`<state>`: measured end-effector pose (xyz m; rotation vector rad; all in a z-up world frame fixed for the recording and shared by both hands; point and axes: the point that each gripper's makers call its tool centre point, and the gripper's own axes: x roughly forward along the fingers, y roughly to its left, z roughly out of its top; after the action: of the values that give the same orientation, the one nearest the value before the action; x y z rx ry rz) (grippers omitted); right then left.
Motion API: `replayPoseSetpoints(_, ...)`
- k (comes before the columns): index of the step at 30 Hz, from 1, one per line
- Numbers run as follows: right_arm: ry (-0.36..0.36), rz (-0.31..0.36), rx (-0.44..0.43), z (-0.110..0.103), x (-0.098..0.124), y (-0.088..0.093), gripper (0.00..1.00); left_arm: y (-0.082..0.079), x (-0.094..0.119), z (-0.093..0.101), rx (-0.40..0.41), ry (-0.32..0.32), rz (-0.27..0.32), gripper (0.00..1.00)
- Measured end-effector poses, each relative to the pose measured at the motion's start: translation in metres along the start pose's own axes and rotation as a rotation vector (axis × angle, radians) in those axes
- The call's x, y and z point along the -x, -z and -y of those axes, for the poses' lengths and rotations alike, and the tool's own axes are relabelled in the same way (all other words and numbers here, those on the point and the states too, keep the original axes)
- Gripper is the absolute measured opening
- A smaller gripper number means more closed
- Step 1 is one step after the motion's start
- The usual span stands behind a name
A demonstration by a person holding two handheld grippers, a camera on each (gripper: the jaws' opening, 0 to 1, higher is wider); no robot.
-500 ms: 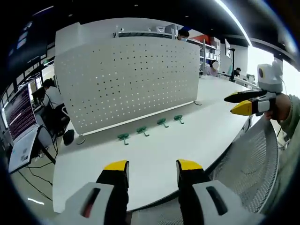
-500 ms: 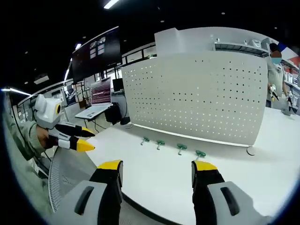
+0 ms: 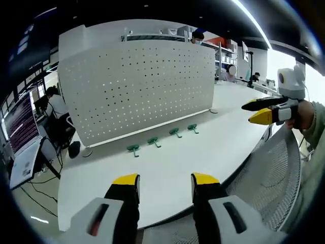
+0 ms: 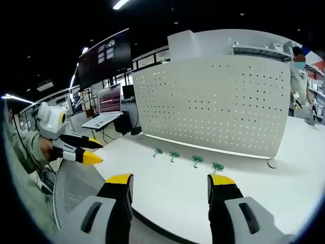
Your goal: Insert the hook assembly into the mounting plate slot until the hook locks in place.
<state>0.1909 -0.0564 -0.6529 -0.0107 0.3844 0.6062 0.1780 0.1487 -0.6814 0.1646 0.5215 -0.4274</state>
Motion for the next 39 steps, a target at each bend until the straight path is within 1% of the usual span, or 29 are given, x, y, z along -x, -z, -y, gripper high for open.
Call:
replayPoseSetpoints(9,0.000,-0.002,0.003,0.001,-0.001,-0.001,0.57,-0.001,-0.001,-0.001,-0.001,0.001,0.002,0.42)
replayPoseSetpoints(27,-0.009,-0.016,-0.002,0.004,-0.008,0.001,0.57,0.001,-0.009,-0.004,0.008,0.007,-0.017,0.41)
replayPoseSetpoints(33,-0.010,-0.021,-0.003,0.005,-0.010,0.001,0.57,0.000,-0.014,-0.008,0.010,0.005,-0.019,0.41)
replayPoseSetpoints(39,-0.012,-0.024,-0.005,0.007,-0.013,0.000,0.57,-0.005,-0.022,-0.019,0.002,-0.004,-0.022,0.41)
